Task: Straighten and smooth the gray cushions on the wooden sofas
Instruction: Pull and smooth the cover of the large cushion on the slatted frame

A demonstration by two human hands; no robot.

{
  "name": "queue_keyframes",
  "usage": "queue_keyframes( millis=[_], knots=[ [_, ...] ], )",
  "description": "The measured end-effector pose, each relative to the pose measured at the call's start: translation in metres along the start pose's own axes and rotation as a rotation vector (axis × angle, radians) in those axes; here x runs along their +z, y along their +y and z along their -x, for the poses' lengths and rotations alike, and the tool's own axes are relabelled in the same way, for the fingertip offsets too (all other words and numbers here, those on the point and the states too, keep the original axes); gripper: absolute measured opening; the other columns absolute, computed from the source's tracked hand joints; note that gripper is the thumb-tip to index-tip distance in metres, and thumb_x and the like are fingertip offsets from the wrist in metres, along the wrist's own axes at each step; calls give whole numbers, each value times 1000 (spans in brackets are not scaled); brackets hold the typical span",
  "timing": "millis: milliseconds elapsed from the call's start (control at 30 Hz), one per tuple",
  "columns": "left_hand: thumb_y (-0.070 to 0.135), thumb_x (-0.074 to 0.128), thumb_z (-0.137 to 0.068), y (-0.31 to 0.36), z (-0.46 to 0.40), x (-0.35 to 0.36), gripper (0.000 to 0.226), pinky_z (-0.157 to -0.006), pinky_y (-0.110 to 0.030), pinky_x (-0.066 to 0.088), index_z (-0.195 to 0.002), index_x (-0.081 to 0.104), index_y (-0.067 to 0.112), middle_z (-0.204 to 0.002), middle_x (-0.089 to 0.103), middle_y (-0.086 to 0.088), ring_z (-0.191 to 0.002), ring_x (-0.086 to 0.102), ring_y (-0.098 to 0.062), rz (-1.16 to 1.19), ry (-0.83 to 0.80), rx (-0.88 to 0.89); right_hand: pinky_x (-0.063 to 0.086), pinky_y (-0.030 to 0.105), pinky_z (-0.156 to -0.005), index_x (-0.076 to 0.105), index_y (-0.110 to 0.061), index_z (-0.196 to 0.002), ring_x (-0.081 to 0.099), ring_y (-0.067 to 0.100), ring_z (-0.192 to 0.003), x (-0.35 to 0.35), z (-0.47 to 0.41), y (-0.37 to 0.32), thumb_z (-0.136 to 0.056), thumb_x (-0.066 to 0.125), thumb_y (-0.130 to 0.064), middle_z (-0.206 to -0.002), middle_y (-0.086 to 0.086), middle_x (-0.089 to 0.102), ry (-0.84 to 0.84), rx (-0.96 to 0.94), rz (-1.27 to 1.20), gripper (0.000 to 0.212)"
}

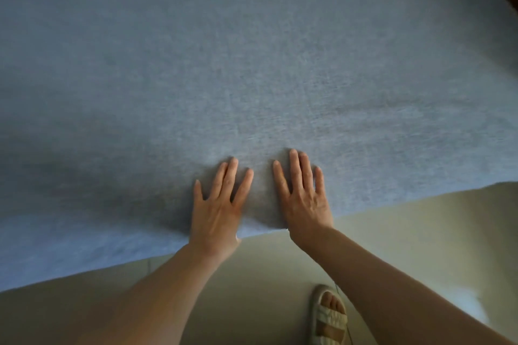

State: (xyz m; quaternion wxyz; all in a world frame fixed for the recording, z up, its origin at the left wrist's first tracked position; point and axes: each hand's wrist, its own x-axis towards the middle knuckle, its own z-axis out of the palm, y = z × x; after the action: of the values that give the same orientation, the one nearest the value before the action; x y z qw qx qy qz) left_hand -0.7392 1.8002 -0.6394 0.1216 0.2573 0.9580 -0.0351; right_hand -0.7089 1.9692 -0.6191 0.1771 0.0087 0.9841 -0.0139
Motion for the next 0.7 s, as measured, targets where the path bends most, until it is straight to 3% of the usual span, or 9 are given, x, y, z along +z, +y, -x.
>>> queue_keyframes(
  millis=[67,167,233,333,400,600,700],
  knots=[
    [30,91,-39,-37,17,6,141,-101,-63,30,-150,6,23,-160,5,-12,-146,11,-25,-6,4,1,-5,54,-114,-31,-14,-140,-20,41,-142,7,-4,-46,-79,68,-16,-153,25,-22,7,-12,15,117],
    [28,90,-47,-90,42,15,137,-103,-63,29,-150,0,25,-160,-1,-10,-147,5,-24,-14,24,4,12,56,-114,-6,-11,-149,4,42,-145,13,-9,-116,-73,72,-18,-156,26,1,112,6,-2,109],
    [27,92,-41,-125,58,21,139,-100,-65,32,-150,7,23,-160,6,-10,-146,11,-25,-14,45,-18,8,57,-115,-15,-10,-148,-4,42,-144,17,-16,-160,-85,59,-15,-153,26,-14,117,-14,-31,98],
    [25,94,-35,-172,82,29,142,-96,-67,34,-150,12,22,-159,11,-12,-145,14,-27,4,53,-58,11,60,-115,-13,-11,-149,-1,43,-144,11,-26,-206,-87,51,-15,-155,28,-7,124,-12,-49,89],
    [25,95,-33,-197,96,31,144,-95,-67,35,-150,12,21,-159,9,-12,-145,13,-28,6,35,-95,0,60,-115,-26,-13,-145,-20,43,-141,9,-28,-227,-92,53,-17,-152,27,-25,-12,-69,-12,96],
    [29,92,-50,-246,128,29,144,-104,-64,27,-150,-11,26,-158,-17,-7,-145,-13,-25,55,-61,-237,-8,64,-111,-46,-11,-128,-33,47,-134,1,-35,-261,-90,57,-20,-137,30,-45,-129,-63,90,110],
    [27,93,-49,-263,136,31,145,-104,-63,29,-150,-11,26,-159,-14,-8,-146,-9,-25,85,-51,-277,-7,63,-111,-47,-9,-129,-33,49,-133,-2,-35,-264,-92,54,-17,-136,31,-44,-121,-58,119,108]
  ],
)
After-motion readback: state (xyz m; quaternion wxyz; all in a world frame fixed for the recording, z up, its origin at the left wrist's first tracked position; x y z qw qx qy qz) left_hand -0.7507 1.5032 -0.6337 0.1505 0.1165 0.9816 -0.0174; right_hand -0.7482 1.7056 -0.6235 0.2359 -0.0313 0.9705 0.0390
